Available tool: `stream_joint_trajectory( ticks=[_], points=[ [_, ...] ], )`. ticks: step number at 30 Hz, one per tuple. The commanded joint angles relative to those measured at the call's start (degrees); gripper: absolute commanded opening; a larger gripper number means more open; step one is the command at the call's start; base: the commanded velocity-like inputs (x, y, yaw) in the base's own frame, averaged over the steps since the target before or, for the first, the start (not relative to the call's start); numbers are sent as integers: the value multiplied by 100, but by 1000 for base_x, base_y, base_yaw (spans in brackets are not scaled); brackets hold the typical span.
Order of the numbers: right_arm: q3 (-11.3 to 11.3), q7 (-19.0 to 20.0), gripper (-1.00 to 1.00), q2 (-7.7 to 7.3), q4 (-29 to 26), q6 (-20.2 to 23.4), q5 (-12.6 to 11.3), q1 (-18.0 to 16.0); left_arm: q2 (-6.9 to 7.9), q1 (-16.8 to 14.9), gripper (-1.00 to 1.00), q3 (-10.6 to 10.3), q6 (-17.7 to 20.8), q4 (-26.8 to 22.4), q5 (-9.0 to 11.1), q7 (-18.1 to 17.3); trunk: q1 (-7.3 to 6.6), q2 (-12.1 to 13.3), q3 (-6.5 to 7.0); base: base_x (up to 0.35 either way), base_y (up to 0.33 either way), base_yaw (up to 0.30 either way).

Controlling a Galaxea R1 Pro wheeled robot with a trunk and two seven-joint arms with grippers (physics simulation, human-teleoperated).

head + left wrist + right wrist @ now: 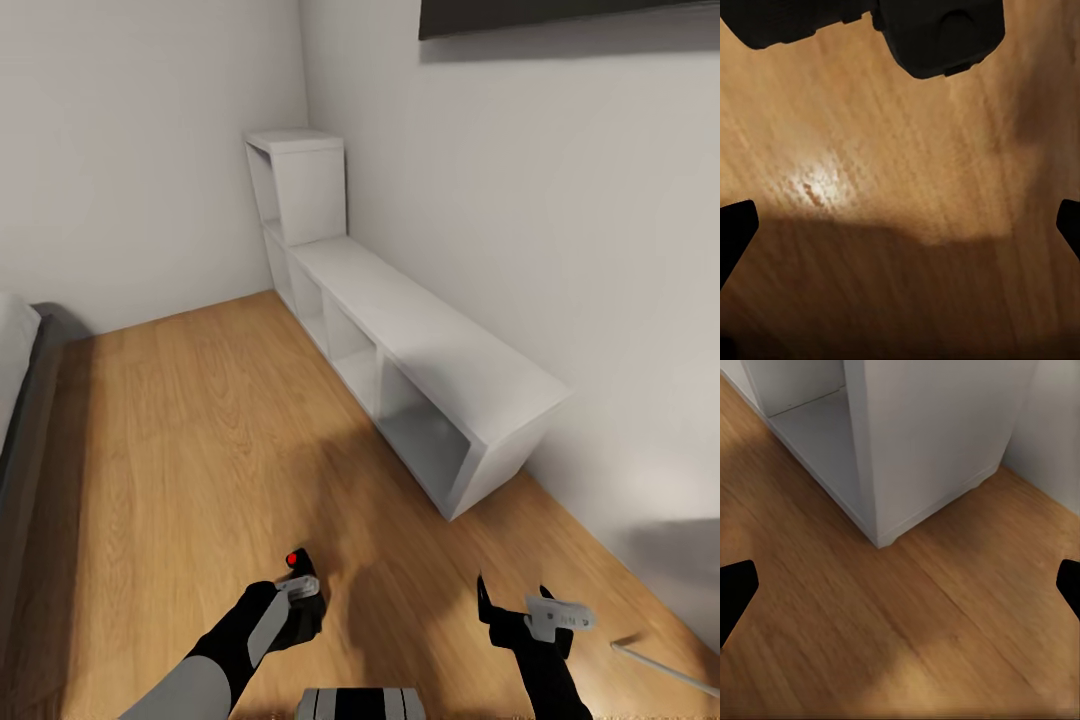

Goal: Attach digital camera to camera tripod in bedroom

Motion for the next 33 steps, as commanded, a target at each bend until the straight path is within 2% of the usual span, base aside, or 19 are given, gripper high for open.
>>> stream_joint_trajectory(
  ticks=[1, 15, 22, 27, 33],
  points=[
    [2, -20, 100, 1, -4, -1, -2, 1, 2, 0, 100, -21, 20, -9, 60, 46, 2, -3, -26, 0, 0, 0],
    [0, -20, 100, 1, -4, -1, -2, 1, 3, 0, 100, -17, 20, -28, 54, 45, 38, -22, -336, 0, 0, 0],
    [3, -20, 100, 1, -4, -1, -2, 1, 0, 0, 100, -16, -7, -126, 52, 61, 38, -22, -336, 0, 0, 0],
    [4, -20, 100, 1, -4, -1, -2, 1, 0, 0, 100, -16, -4, -552, 51, 77, 38, -22, -336, 0, 0, 0],
    [4, -20, 100, 0, -4, -1, -2, 1, -5, 0, 100, -44, 4, -638, 51, 69, 38, -22, -336, 0, 0, 0]
  ],
)
